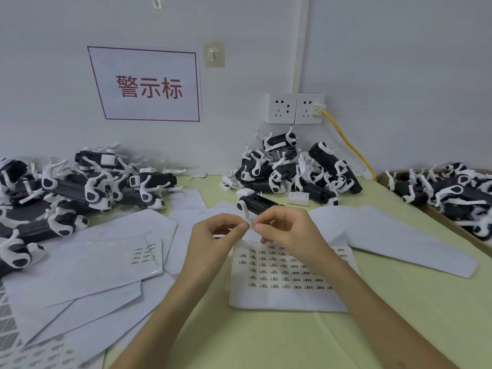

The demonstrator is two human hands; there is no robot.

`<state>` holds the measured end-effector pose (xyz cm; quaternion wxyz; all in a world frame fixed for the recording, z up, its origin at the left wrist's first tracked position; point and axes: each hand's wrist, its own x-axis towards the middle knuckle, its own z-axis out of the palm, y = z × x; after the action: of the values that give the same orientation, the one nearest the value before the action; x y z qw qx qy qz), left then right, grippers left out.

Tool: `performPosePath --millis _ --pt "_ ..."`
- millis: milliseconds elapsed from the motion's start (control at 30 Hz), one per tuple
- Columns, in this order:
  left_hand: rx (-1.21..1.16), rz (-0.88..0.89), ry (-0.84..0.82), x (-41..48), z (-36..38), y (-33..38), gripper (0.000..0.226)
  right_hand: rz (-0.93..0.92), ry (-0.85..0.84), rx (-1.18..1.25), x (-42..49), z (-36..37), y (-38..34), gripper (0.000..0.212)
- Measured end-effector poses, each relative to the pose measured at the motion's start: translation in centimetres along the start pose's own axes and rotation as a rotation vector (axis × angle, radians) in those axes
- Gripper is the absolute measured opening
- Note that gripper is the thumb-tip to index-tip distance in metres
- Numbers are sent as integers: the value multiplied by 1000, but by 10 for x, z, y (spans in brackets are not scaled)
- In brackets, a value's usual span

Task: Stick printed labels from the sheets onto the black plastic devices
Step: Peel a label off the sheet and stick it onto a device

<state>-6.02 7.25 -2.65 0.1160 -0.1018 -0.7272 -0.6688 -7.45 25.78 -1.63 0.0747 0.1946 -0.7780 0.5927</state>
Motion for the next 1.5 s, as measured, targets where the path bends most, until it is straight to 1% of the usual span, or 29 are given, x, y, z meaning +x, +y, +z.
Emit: performPosePath --millis 300,400,467,533,600,633,700,733,833,900,933,1000,1100,1233,1333,1400,1500 --pt "89 67 -38 -1 1 -1 17 -26 12 -60 0 2 -1 4" --pt "144 78 -34 -2 2 -2 17 -20 -7 -89 -2 3 -2 8" --pt "156 80 -2 -2 2 -4 17 -13 -11 -115 -3 4 -3 10" --pt "151 65 66 -1 1 -6 20 -33 62 -96 -3 5 -5 8" --pt "137 42 125 1 -2 -8 25 -81 201 -60 -1 1 -7 5" --pt "130 33 141 2 -2 -9 26 -93 273 -64 0 -3 -7 10" --pt "126 27 145 2 -2 -10 25 -57 366 -124 4 -11 -2 36" --pt "128 27 138 2 -1 -10 24 -18 383 -169 6 -14 2 50" --pt "158 33 109 1 0 -10 25 89 348 -291 9 -16 18 85" --pt "168 36 101 1 0 -10 25 144 291 -335 10 -12 29 100" --pt "168 35 100 1 0 -10 25 165 266 -341 10 -10 33 104" --pt "173 34 100 0 1 -9 25 169 248 -370 10 -6 40 104" --pt "185 40 96 -1 1 -7 25 126 293 -397 11 -6 44 98" --pt "208 64 114 -3 2 -6 23 -15 376 -355 9 -7 35 93" --pt "278 102 119 -5 2 -4 27 -105 410 -293 7 -7 22 92" --pt "317 110 145 -5 2 -3 34 -132 408 -188 4 -7 14 92" --pt "351 152 236 -7 1 1 55 -153 335 -58 1 -9 4 91"
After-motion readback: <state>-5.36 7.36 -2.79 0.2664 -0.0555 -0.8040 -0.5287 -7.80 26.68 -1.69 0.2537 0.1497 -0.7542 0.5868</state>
